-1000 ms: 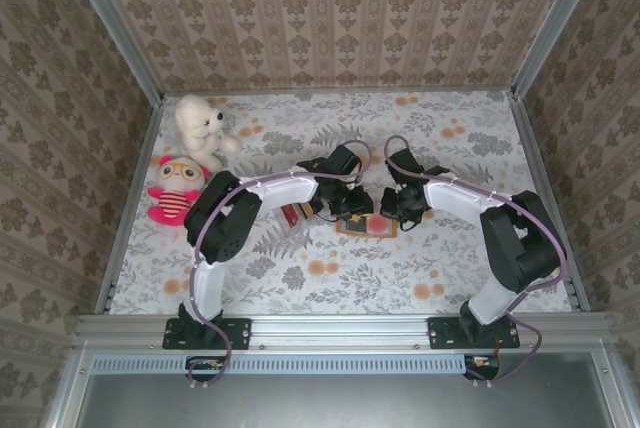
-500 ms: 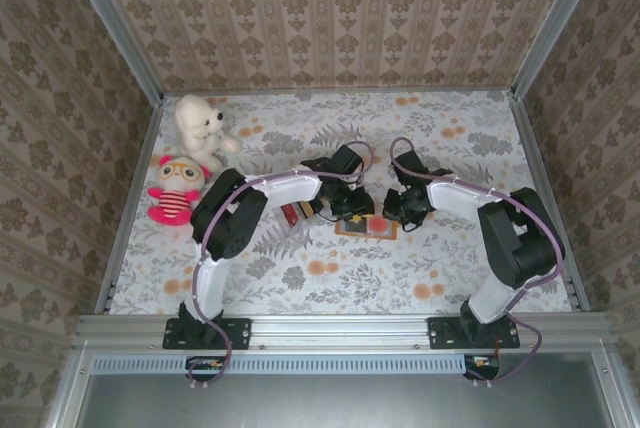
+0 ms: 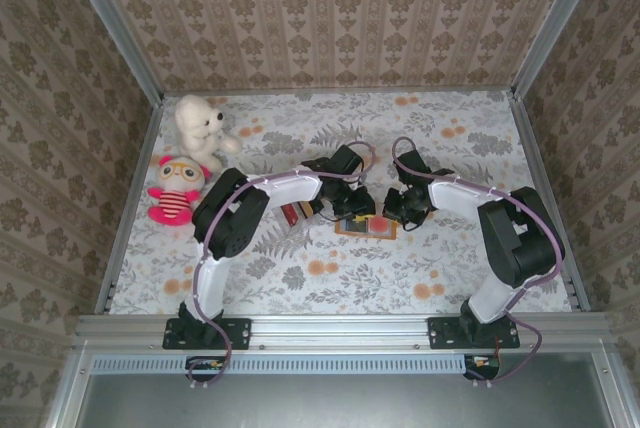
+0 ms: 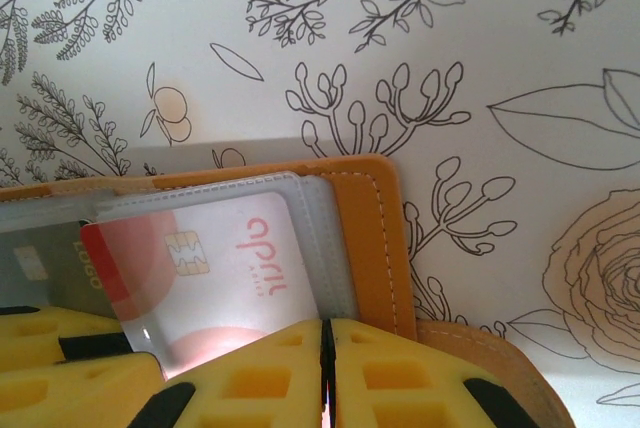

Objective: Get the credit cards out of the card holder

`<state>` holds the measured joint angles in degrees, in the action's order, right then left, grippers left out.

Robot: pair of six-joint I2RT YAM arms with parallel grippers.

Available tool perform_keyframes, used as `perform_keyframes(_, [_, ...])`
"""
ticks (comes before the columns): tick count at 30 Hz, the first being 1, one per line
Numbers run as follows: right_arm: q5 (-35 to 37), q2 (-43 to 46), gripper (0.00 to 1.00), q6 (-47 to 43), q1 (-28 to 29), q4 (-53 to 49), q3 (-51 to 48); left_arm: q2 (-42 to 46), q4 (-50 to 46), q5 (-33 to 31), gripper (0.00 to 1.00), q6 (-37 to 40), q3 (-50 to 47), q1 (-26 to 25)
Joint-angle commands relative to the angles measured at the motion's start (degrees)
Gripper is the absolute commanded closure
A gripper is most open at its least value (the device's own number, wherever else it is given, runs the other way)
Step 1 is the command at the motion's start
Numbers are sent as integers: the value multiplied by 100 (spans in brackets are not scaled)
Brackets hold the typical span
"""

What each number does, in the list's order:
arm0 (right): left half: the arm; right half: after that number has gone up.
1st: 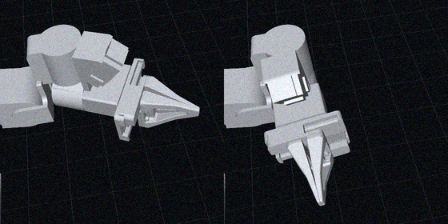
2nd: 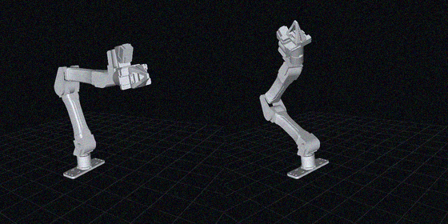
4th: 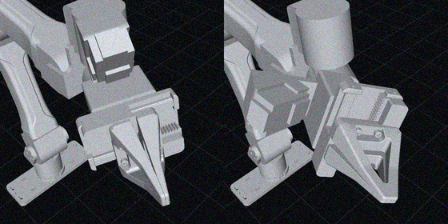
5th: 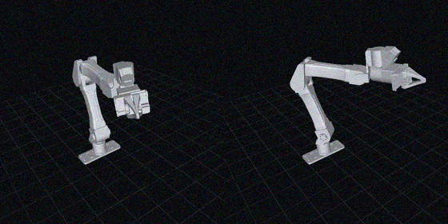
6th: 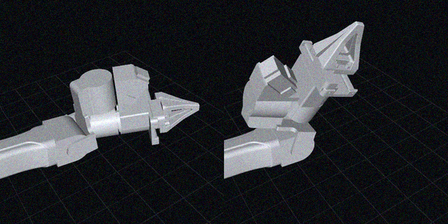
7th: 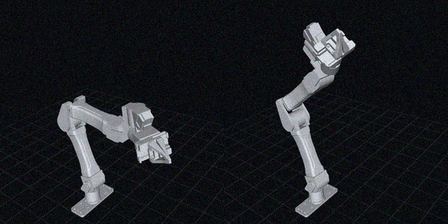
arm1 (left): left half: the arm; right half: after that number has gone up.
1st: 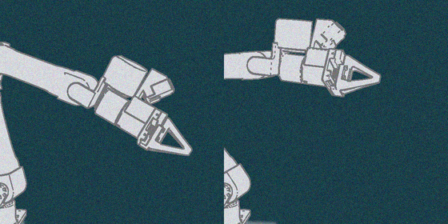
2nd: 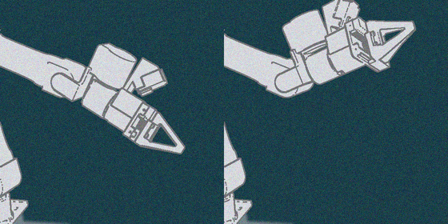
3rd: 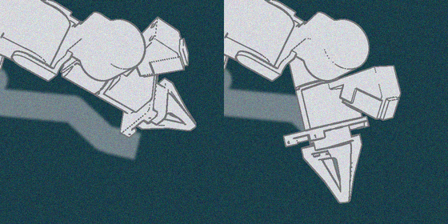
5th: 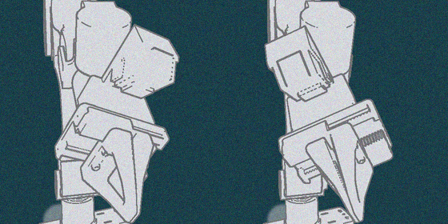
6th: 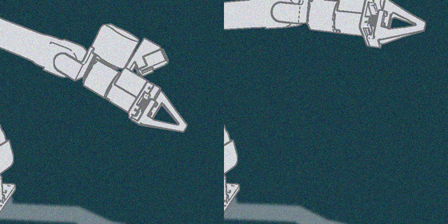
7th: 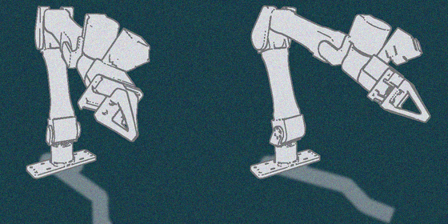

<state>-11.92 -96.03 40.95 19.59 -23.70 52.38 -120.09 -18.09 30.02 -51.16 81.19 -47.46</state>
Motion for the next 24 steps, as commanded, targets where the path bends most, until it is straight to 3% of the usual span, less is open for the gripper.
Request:
perform_keyframes(1, [-47, -246, 90, 62, -1, 5, -123, -16, 224, 182, 82, 150, -63, 49])
perform_keyframes(8, [-4, -266, 90, 36, -25, -38, -106, 90, 293, 187, 92, 244, -168, 93])
perform_keyframes(24, [254, -329, 90, -34, -85, -227, -44, 630, 58, 20, 100, 514, -508, 179])
